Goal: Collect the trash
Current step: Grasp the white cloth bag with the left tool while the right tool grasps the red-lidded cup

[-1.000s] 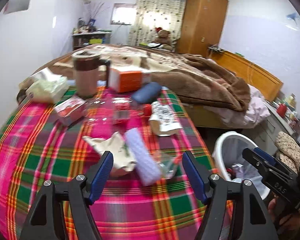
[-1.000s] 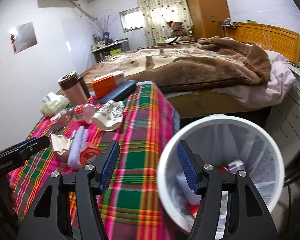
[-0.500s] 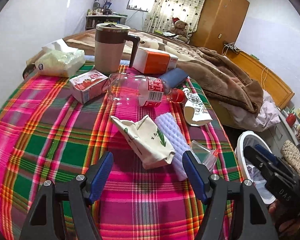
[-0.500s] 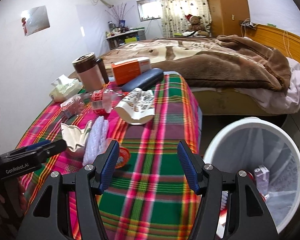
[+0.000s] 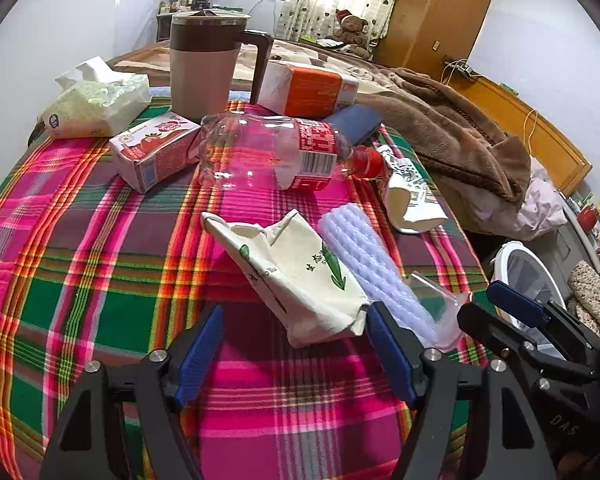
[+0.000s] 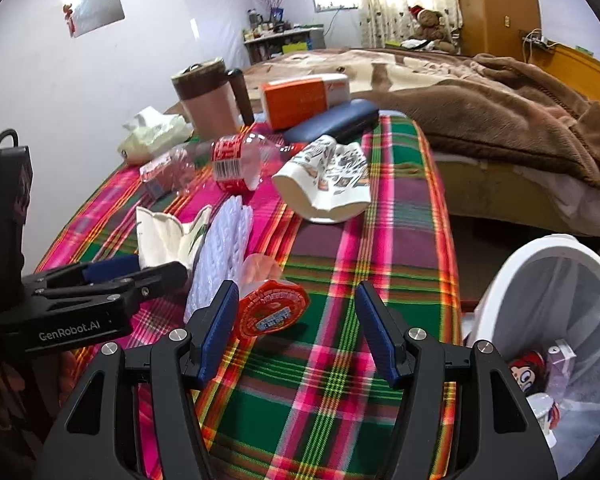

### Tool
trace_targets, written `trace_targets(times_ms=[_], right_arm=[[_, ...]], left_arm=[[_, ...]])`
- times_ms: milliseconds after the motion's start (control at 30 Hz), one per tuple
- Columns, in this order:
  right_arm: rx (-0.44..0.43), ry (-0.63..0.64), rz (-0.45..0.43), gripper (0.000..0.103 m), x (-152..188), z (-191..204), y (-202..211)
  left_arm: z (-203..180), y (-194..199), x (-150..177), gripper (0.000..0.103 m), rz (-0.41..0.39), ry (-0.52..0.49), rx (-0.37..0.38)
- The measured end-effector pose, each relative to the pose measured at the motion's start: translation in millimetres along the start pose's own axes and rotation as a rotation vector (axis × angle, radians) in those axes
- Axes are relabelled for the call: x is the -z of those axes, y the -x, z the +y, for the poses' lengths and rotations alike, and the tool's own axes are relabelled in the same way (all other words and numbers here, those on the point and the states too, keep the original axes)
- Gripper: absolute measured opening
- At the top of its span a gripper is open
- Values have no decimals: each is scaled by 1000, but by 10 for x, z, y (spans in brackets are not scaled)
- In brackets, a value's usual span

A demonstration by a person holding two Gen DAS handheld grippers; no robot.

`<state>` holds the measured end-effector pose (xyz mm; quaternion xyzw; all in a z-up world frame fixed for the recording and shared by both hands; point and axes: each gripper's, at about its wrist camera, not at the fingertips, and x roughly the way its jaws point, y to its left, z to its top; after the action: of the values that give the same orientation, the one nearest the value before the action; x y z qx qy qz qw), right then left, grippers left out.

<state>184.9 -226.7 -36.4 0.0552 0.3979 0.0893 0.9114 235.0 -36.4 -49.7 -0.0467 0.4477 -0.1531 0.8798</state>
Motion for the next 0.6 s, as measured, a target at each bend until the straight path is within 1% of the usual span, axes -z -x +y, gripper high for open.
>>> trace_targets(times_ms=[133, 200, 267, 400, 600], right_arm=[[-12, 23, 25, 62, -3, 44, -58], [-20, 40, 38, 62, 0, 72, -83], [-27, 50, 49, 62, -9, 90, -120], [-20, 60, 61, 62, -19, 109, -187], [-10, 62, 80, 62, -32, 115, -252]], left_arm=[[17, -20, -8, 79, 12, -27, 2], [27, 11, -18, 79, 14, -37, -2], [56, 23, -38, 79, 14, -53, -25], [158, 37, -66, 79, 15, -41, -48], [168, 75, -93, 79, -2, -46, -101]])
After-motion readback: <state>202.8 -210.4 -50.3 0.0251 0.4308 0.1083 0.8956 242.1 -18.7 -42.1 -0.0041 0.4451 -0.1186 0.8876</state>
